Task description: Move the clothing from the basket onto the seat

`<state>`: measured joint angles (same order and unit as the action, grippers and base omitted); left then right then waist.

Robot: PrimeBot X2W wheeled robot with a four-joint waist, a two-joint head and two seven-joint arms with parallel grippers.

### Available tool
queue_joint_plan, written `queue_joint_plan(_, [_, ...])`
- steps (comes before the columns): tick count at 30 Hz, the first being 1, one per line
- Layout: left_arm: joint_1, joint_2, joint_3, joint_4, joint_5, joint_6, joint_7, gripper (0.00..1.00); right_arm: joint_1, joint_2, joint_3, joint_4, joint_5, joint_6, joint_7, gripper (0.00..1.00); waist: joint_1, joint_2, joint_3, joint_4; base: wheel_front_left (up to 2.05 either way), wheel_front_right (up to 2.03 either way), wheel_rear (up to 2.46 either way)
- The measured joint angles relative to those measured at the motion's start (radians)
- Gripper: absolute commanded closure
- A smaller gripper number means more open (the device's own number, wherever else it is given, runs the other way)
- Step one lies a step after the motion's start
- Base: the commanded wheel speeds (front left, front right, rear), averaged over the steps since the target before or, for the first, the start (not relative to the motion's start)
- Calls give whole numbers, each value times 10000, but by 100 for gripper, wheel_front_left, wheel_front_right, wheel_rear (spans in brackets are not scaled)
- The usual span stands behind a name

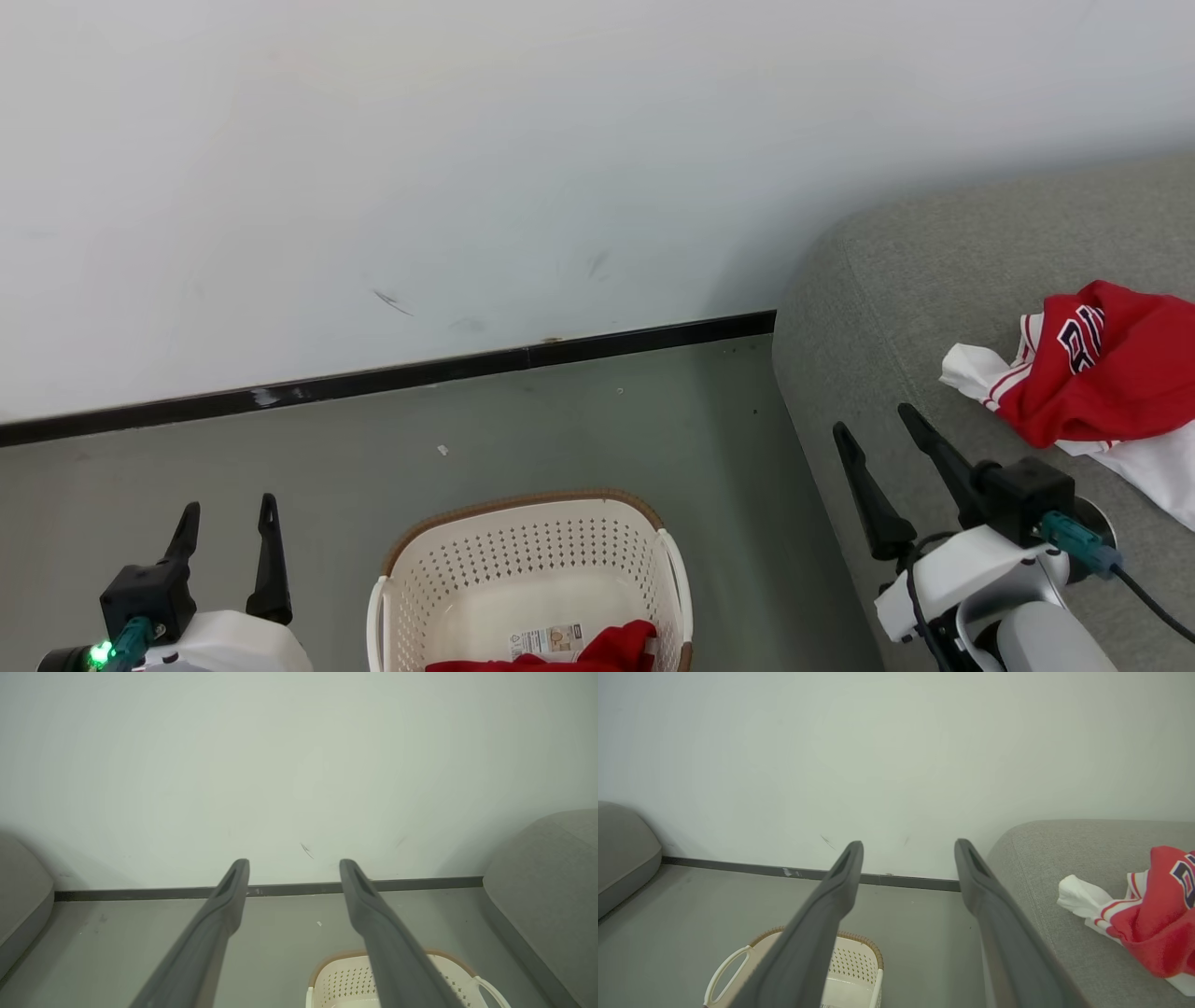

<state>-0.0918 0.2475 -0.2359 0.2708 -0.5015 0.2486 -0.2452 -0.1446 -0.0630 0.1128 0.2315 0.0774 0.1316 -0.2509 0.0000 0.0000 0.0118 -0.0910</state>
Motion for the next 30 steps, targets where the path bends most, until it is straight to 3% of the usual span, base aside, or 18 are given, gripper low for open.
queue_joint_plan(10, [251,-63,58,-48,0,42,-29,0,755,105,-380,-351,-69,0,0,0,0,0,-231,175,0,0,0])
queue_joint_plan(30, [620,-159,107,-240,12,38,-29,0,1606,196,15,-642,226,0,0,0,0,0,-429,88,0,0,0])
